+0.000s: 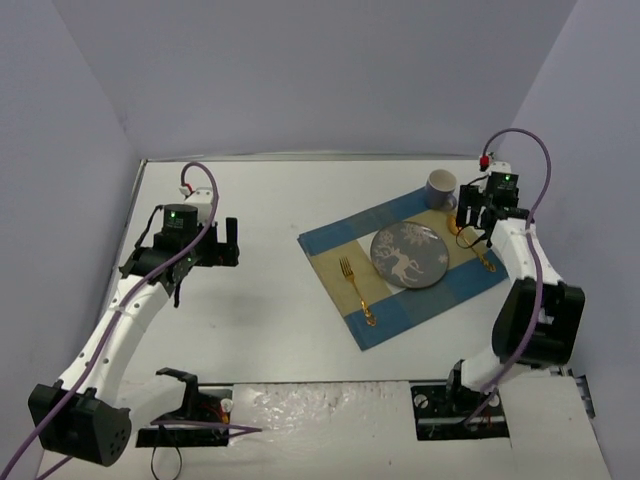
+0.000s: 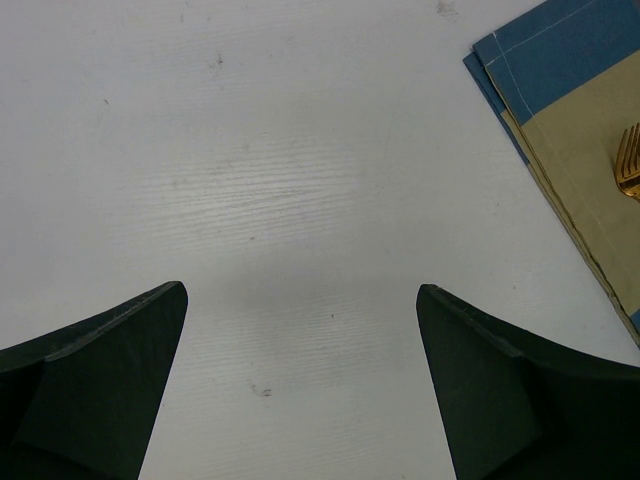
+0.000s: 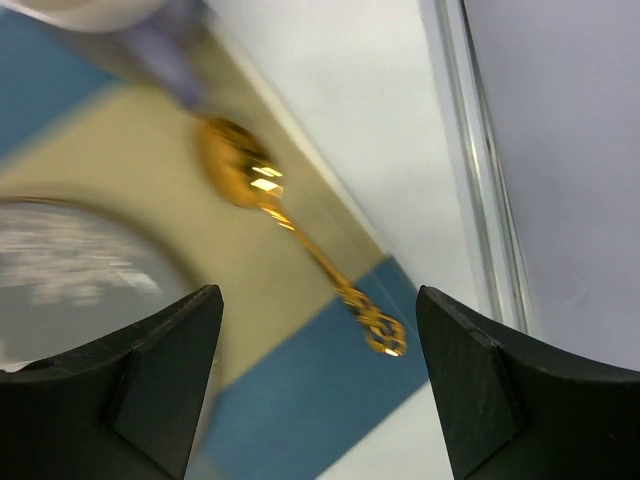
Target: Set the dinner table for one person
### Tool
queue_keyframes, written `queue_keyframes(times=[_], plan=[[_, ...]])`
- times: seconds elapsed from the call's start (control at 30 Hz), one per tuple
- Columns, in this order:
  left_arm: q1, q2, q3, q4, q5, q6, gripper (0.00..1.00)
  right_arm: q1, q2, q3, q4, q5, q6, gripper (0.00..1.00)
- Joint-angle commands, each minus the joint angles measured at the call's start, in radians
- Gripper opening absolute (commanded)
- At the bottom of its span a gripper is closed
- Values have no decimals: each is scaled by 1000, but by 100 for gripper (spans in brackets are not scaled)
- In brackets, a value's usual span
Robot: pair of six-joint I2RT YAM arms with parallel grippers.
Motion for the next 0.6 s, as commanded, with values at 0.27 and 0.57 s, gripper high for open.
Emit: queue_keyframes(times=[0.27,0.57], plan=[[27,13,8,45,28,-11,97,617,-128,-72,94,-112,183,75],[37,16,2,50,21,-11,97,780,64,-148,319,-113,251,79]])
